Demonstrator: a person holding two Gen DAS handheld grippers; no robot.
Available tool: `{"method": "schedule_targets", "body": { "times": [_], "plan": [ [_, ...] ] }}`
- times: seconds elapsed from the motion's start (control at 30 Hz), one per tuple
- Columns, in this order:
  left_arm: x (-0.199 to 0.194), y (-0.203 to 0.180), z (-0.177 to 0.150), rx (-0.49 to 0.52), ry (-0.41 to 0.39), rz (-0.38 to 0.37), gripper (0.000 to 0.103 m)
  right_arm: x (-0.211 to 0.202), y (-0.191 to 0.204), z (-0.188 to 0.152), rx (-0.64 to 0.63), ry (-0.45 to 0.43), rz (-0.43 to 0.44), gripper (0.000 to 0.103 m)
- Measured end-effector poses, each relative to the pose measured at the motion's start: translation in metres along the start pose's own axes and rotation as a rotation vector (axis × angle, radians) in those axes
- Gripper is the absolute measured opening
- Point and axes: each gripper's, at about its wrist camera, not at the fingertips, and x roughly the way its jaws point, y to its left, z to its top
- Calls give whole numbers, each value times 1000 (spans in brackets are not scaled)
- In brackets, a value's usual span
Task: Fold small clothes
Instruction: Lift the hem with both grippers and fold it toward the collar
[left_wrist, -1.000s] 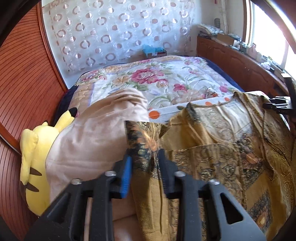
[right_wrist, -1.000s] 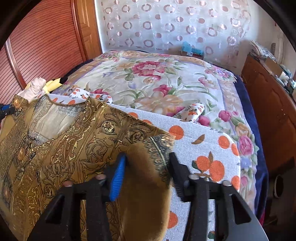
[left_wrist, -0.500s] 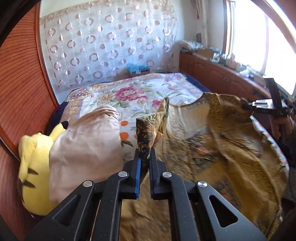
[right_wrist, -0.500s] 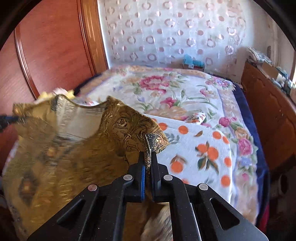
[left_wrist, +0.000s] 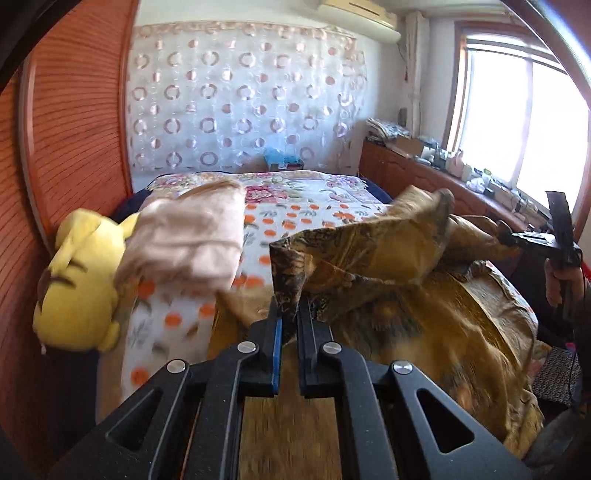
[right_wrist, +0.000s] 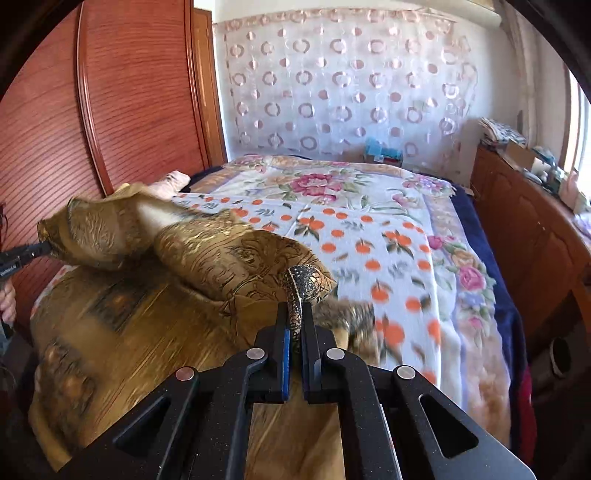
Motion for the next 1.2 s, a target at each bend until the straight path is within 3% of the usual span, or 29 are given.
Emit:
{"method": "schedule_targets", "body": {
  "times": [0.17,0.37,0.47,0.6,0.83,1.0,1.07,1.2],
  "plan": [
    [-34,6,-34,-26,-10,28,7,-42,0,-46,6,11,11,4],
    [-62,8,-47,-60,-28,52,7,-74,5,-88,4,51,25,4],
    [-79,12,-49,-77,-54,38,7,-90,6,-92,8,49,30,4],
    [-84,6,-50,-39,-31,49,7,-111,11,-88,-20,48,18,4],
    [-89,10,-66,-40,-5,69,8,-106,24,-96,-36,100,11,4],
    [-102,9,-61,-10,-44,117,21,-96,22,-94,-43,125,17,4],
    [-108,12,-59,-2,-69,142,40,-94,19,-93,-35,126,15,4],
    [-110,20,-54,-13,-76,163,55,-91,14,-94,-19,141,38,4]
  ]
}}
